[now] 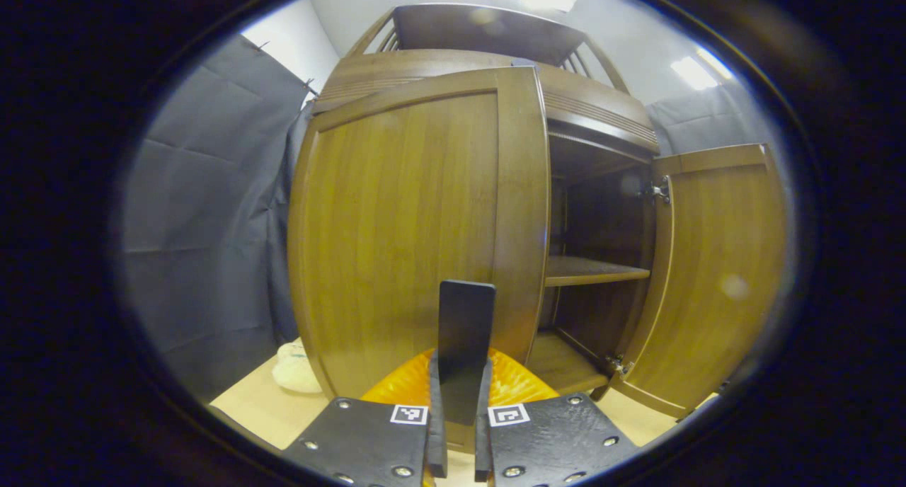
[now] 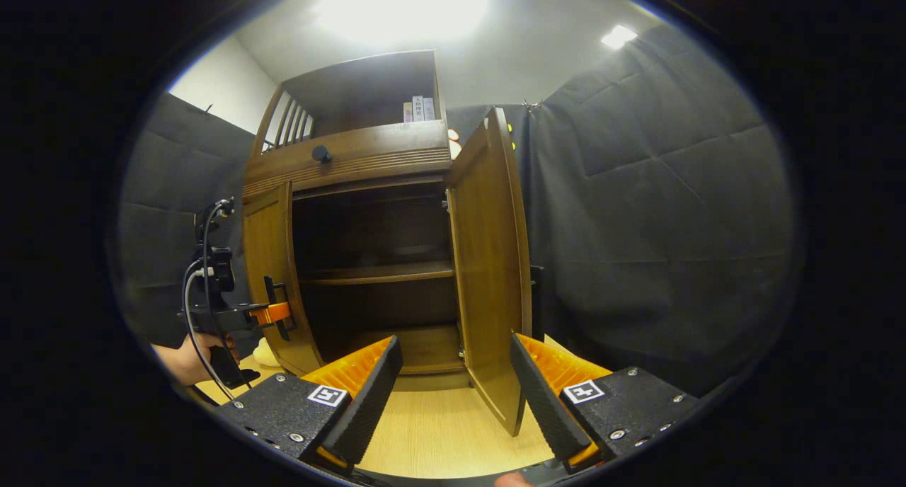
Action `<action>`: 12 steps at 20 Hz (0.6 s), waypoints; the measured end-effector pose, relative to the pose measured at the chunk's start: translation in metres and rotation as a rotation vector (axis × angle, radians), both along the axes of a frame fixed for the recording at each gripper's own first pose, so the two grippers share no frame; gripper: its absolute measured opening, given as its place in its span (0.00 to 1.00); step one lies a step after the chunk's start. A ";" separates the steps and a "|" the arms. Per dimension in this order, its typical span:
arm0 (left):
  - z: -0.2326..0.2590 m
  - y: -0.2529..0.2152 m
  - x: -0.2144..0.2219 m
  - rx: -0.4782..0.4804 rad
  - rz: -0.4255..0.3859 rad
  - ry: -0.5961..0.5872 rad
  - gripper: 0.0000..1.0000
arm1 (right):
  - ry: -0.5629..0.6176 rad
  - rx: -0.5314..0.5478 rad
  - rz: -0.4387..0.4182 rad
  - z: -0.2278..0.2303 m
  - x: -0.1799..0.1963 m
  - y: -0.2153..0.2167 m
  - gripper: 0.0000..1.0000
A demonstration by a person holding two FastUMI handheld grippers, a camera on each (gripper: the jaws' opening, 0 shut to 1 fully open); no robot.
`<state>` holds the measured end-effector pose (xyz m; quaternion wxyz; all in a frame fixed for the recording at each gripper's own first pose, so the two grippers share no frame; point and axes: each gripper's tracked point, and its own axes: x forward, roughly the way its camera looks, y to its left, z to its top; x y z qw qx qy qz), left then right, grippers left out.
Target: Open the right door of the double-door shoe cabinet with the right hand, and open the left door with the left hand.
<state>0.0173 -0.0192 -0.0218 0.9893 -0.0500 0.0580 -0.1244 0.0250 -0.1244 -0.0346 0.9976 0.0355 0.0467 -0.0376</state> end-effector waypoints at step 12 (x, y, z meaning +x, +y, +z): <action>0.029 0.014 -0.019 -0.006 0.018 -0.006 0.21 | -0.001 0.004 0.070 -0.001 -0.004 0.048 0.95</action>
